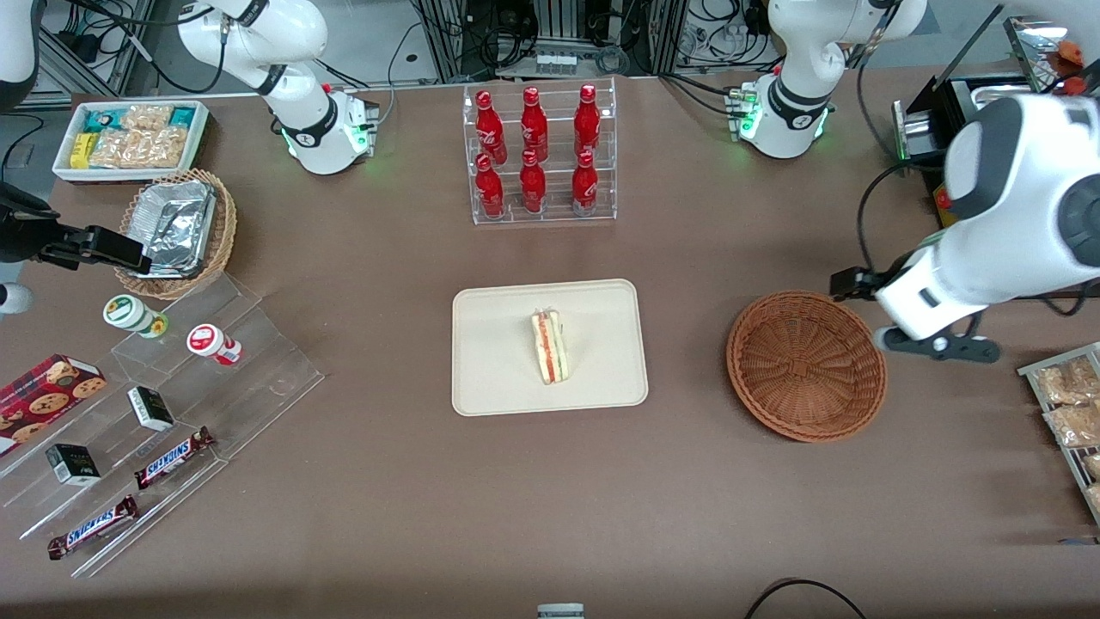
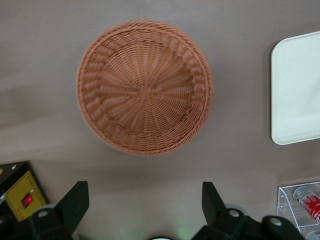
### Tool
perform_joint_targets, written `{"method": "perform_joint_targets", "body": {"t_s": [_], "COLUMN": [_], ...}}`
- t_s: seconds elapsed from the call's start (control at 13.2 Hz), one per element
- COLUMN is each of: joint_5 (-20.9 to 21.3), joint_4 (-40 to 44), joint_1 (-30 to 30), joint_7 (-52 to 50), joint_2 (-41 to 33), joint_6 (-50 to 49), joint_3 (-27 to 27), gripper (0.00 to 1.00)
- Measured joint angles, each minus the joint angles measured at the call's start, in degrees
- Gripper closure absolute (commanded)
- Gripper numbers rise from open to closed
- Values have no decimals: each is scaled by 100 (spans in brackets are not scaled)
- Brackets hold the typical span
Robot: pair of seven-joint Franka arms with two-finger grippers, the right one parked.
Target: Place sandwich from basket to tray
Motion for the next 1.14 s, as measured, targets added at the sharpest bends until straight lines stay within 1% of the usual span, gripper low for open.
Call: {"method": "perform_joint_targets", "body": {"t_s": [0.38,0.68,0.98,1.14], "joint_5": [14,30,30,30], "joint_4": [-4,23,59,185], "joint_1": [125,135,465,491], "joint_7": [1,1,100,148], "joint_2": [-434,-634,-769,-772], "joint_6": [-369,-507,-584,-783], "joint_3": [23,190,169,142], "gripper": [0,0,0,0]}}
